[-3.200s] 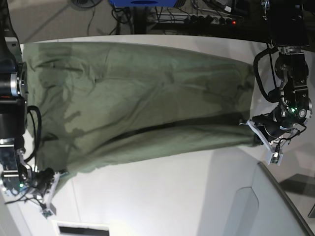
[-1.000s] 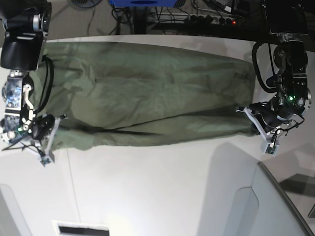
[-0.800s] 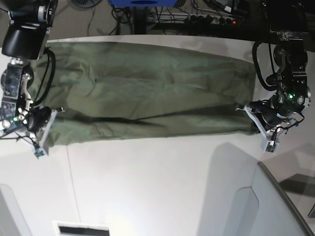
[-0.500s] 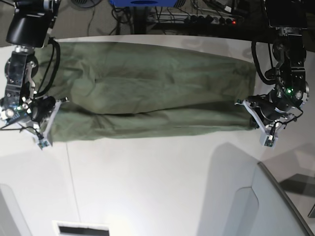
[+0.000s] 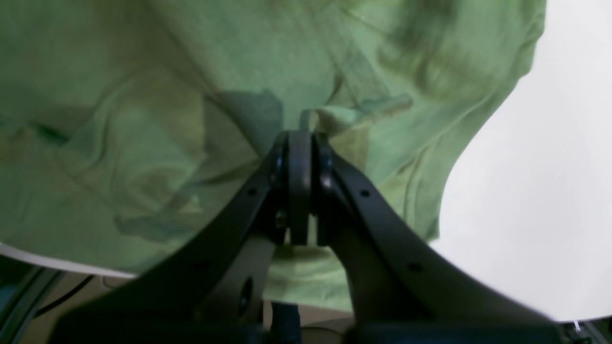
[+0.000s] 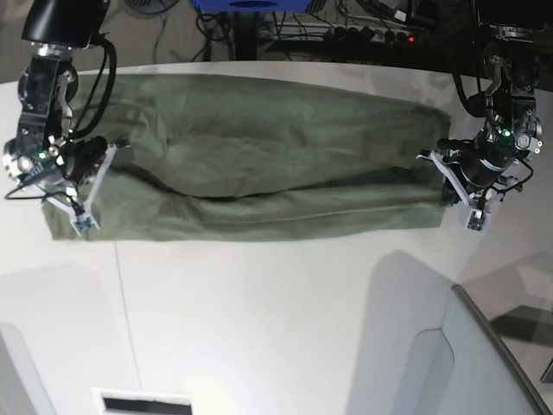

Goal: Layout the t-shirt on the table in an organized manner, then fold the t-shirt properly
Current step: 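Lift the held edge with both grippers, folding the shirt over itself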

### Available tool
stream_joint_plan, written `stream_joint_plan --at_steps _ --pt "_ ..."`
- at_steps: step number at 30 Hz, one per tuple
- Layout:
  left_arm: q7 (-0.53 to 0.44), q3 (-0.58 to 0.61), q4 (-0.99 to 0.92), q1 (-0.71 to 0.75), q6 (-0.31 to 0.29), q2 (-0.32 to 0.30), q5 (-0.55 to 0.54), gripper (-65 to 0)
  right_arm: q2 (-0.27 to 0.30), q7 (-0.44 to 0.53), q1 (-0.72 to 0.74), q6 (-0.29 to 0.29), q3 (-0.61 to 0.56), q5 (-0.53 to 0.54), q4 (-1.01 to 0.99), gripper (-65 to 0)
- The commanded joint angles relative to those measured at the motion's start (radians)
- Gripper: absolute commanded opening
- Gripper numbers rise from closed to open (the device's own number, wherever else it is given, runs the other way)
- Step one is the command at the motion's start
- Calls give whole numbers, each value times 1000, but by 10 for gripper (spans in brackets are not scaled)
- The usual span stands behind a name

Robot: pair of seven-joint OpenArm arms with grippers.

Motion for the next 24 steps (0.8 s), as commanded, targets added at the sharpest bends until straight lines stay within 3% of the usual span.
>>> stream_joint_plan --at_steps 1,24 --pt "-49 -8 13 -9 4 -16 -6 -650 -1 10 16 -1 4 0 38 -650" --pt "-64 -9 10 -9 4 -15 -6 -650 -39 -59 -103 -1 3 3 203 -650"
